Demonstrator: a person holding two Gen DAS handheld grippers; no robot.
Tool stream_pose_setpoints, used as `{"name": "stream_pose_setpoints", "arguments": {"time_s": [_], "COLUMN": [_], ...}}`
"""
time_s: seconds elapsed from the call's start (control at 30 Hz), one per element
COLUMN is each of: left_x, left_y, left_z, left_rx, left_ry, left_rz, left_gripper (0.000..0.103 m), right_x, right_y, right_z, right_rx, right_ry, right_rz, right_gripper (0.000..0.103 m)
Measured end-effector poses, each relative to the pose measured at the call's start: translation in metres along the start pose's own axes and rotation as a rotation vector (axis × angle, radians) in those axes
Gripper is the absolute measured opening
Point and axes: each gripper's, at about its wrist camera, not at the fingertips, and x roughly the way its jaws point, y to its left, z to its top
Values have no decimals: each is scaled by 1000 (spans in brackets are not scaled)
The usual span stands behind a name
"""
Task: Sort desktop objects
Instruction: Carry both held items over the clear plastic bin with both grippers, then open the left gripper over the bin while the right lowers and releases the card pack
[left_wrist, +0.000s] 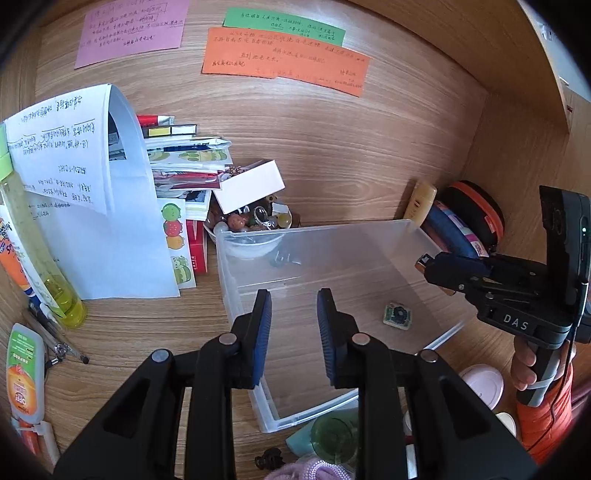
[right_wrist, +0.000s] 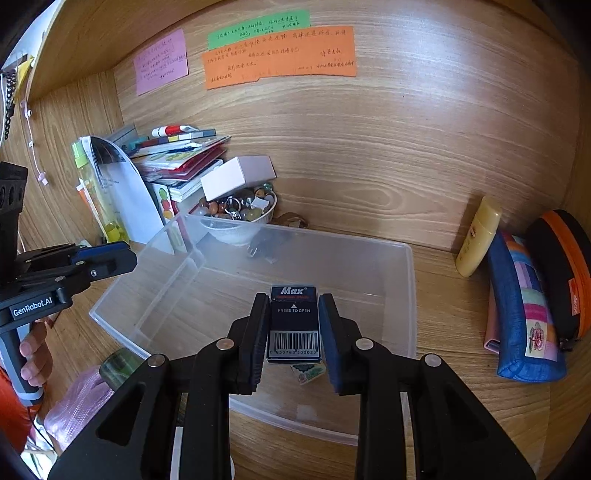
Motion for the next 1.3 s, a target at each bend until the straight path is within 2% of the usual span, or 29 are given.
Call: {"name": "stream_pose_setpoints", "arguments": {"time_s": [0.03,0.07,0.1,0.23,0.3,0.47,0.6,0.9,1.03,1.17,1.23,1.3], "left_x": [1,3,4,5,7,4,2,3,3,1,-1,-4], "left_y": [-2,-4,-6,-12,-13,-17,-18,-22,-22,-20,-19,-17], "left_z": [-1,-3,-4,-8,-10,-11,-12,-14,-15,-14,-13,-11], "left_rx": [4,9,16,53,58,81,91,122,127,118,113,101], "left_ry": [-4,-7,-9,-17,-12,-32,-46,-48,-46,-53,-52,-57], "left_rz": [4,7,11,19,22,46,60,80,75,69,73,79], "left_gripper": [37,49,57,61,73,75,86,90,90,96,96,97], "right_x": [3,6,9,19,22,22,23,25,25,21,16,8], "right_y": [1,2,3,6,8,14,18,16,10,17,21,26], "right_z": [-1,-2,-3,-7,-9,-10,-10,-10,-9,-8,-7,-6], "right_rx": [-8,-13,-17,-27,-29,-58,-80,-91,-80,-99,-120,-138], "right_ry": [11,16,24,62,77,86,92,117,122,111,89,59], "right_rz": [-8,-14,-17,-13,2,3,-4,-34,-39,-39,-56,-63], "right_gripper": [25,25,25,25,25,25,25,26,34,41,54,63]}}
